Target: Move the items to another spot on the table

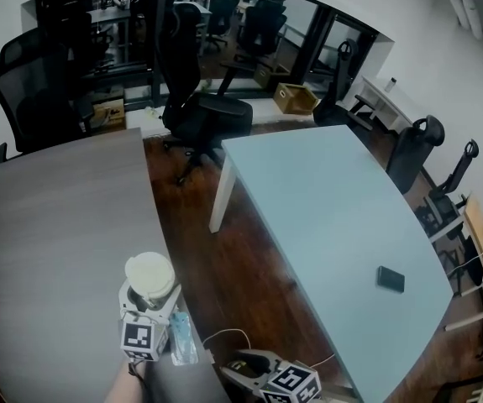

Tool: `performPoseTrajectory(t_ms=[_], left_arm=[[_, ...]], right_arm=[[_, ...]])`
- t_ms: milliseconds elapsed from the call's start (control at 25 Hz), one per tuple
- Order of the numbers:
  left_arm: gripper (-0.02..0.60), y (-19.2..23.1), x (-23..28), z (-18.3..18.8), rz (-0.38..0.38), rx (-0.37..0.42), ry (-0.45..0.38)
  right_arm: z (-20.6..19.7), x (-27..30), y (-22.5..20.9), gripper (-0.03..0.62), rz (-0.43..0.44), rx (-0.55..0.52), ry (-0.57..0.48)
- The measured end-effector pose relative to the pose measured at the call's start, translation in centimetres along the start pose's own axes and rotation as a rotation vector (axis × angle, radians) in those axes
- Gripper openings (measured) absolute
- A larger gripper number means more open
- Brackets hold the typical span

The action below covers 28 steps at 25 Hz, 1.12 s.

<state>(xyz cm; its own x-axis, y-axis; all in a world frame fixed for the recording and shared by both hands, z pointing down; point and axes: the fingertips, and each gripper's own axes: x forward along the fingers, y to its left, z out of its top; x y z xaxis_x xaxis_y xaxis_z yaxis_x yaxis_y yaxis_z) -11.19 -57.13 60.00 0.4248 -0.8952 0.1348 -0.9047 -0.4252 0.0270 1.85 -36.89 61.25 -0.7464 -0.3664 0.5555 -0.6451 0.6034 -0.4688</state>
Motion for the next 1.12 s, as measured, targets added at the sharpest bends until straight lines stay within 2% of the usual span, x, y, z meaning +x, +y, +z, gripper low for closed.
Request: performPoseTrajectory(t_ms=[280, 360, 480, 560, 720, 920, 1120], left_arm=[[0.410, 0.0, -0.6, 0.0, -0.015, 0.031, 0.041], [0.432, 0.2, -1.1, 0.2, -0.014, 0.032, 0.047], [0.455, 0.5, -1.6, 1.0, -0.013, -0.024, 0.006], [0.465, 0.8, -2.2, 1.1, -0.009, -0.034, -0.015], [0.477, 0.2, -3.7, 0.7, -0.024, -0.045, 0.017], [0.477, -0.3, -4.9, 1.0, 0.004, -0.045, 0.042], [0.477, -1.2, -6.1, 1.4, 0.023, -0.034, 0.066]], right_arm=[[0.7, 0.1, 0.0, 0.172, -0.008, -0.013, -0.034], [1.2, 0.3, 0.5, 0.173, -0.001, -0.019, -0.042], [1.7, 0.2, 1.0, 0.173, 0.051, -0.008, -0.028], [1.7, -0.1, 1.6, 0.173, 0.081, 0.018, -0.027], [1.4, -0.6, 2.3, 0.173, 0.086, 0.040, -0.038], [1.3, -1.4, 3.5, 0.173, 0.129, 0.058, -0.052], [1.3, -3.2, 4.2, 0.173, 0.187, 0.121, -0.081]])
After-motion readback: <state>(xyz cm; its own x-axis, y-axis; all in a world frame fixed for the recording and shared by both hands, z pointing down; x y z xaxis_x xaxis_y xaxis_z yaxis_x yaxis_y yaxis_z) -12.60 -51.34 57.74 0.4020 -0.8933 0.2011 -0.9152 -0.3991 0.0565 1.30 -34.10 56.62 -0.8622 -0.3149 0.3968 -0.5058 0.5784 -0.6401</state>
